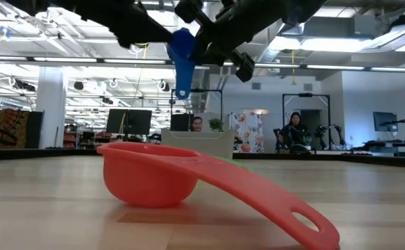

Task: Nest measuring cups in basket
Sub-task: Stack the blue measuring cup on top of the orange measuring cup

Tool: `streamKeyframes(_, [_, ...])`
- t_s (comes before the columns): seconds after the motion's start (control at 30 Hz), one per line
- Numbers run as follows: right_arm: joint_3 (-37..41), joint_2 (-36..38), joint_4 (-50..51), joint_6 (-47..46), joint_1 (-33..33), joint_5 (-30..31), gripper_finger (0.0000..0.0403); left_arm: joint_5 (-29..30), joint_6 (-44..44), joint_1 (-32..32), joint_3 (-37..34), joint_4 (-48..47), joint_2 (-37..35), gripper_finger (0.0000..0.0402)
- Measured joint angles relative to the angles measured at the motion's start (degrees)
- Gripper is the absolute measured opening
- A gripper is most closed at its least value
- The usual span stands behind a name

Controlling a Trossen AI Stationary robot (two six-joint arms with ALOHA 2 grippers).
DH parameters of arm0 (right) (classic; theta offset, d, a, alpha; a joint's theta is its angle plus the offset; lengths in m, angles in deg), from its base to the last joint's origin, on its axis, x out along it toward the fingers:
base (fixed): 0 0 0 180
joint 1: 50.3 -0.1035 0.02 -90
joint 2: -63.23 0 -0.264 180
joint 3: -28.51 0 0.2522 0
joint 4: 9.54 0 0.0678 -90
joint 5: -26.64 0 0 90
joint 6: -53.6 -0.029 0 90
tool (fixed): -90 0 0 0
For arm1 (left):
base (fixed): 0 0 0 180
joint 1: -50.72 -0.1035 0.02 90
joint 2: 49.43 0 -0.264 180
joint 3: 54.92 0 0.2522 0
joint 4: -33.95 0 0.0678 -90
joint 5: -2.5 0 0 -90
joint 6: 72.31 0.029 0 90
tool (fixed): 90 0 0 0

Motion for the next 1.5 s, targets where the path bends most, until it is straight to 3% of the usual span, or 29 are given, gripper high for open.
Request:
streamKeyframes(0.1, [0.0,0.0,-0.1,-0.2,0.1,0.5,0.0025,4.5,3.1,-0.2,1.5,2.0,3.4,0.0097])
streamKeyframes(0.23, [0.0,0.0,1.4,-0.7,0.1,1.2,0.0025,5.2,6.9,-0.4,3.1,2.3,5.7,0.0097])
streamKeyframes(0.53, [0.0,2.0,5.0,2.4,0.1,-0.8,0.0034,0.9,9.0,-1.4,3.9,1.2,6.4,0.0090])
streamKeyframes(0.83, [-0.2,7.0,16.7,9.0,0.5,-4.9,0.0025,-1.6,5.8,-3.5,3.9,4.0,6.5,0.0007])
streamKeyframes(1.0, [-0.3,10.8,20.6,9.4,0.7,-5.1,0.0024,-5.9,6.0,-5.2,7.2,5.4,6.6,0.0002])
streamKeyframes(1.2, [-0.4,15.7,24.9,10.7,0.7,-4.6,0.0022,-7.5,4.6,-5.9,13.6,-2.7,6.5,0.0000])
streamKeyframes(1.5, [-0.4,17.9,29.3,10.5,-0.2,-4.7,0.0018,-9.2,0.8,-5.9,14.4,-4.9,6.6,0.0000])
